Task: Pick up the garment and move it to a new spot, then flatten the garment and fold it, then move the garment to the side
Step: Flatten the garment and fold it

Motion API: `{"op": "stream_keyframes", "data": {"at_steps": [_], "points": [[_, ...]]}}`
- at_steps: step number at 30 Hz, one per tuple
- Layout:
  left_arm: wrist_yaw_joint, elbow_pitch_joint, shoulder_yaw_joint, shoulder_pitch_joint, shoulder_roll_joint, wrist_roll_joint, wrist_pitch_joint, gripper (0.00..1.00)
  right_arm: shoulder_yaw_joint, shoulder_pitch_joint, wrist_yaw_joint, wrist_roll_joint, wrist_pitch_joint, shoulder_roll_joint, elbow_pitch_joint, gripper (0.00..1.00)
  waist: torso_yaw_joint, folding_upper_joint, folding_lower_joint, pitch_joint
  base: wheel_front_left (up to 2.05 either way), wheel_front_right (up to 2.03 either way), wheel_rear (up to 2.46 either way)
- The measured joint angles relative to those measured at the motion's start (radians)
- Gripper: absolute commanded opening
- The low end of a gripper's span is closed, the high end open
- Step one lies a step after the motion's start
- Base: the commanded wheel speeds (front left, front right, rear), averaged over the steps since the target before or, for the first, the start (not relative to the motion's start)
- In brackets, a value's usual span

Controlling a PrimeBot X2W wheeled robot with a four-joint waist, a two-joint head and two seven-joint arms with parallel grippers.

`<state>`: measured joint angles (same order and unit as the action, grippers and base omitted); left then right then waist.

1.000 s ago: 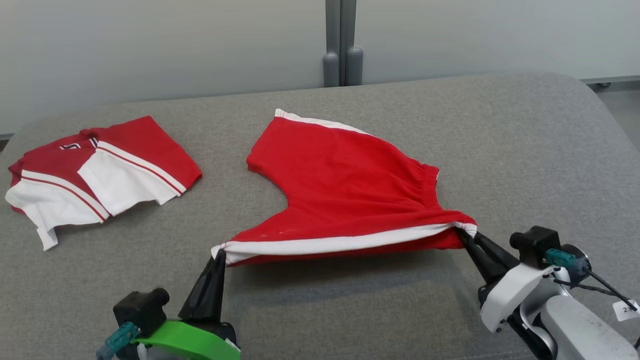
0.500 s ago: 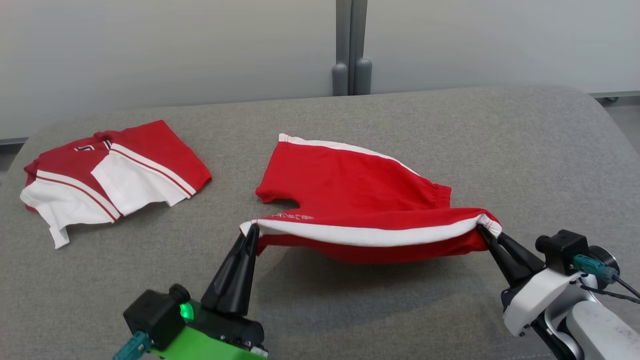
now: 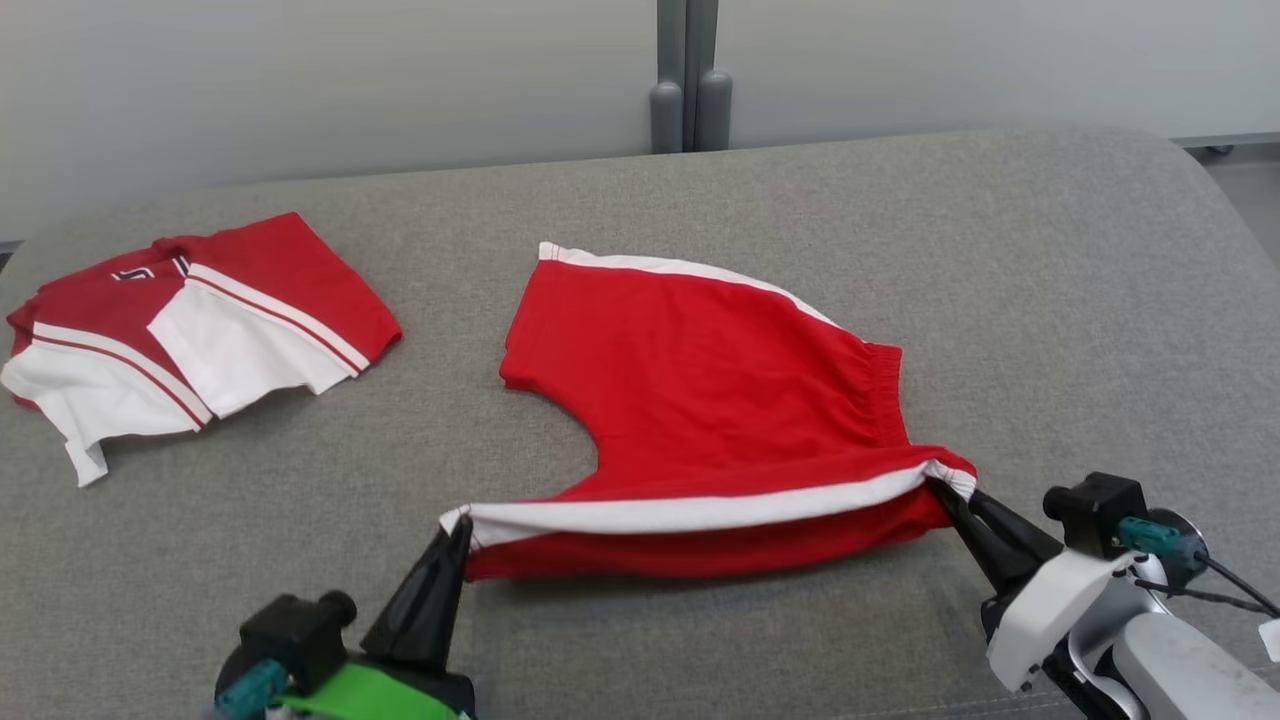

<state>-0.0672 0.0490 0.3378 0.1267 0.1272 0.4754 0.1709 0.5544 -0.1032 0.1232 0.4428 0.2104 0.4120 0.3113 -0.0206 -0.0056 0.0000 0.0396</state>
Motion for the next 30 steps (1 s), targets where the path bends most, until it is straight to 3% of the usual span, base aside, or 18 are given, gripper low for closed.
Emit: {"op": "stream_keyframes", "data": {"at_steps": [14, 30], "points": [[-0.003, -0.176, -0.045, -0.43, 0.042, -0.05, -0.153, 0.0, -0.033, -0.25, 0.0, 0.166, -0.094, -0.096, 0.051, 0.0, -0.059, 0.0, 0.0, 0.151, 0.0, 0.0, 0.0], [0.027, -0.413, -0.07, -0.811, 0.082, -0.131, -0.267, 0.0, -0.001, -0.48, 0.0, 0.218, -0.126, -0.236, 0.162, 0.0, -0.178, 0.0, 0.0, 0.354, 0.0, 0.0, 0.0]]}}
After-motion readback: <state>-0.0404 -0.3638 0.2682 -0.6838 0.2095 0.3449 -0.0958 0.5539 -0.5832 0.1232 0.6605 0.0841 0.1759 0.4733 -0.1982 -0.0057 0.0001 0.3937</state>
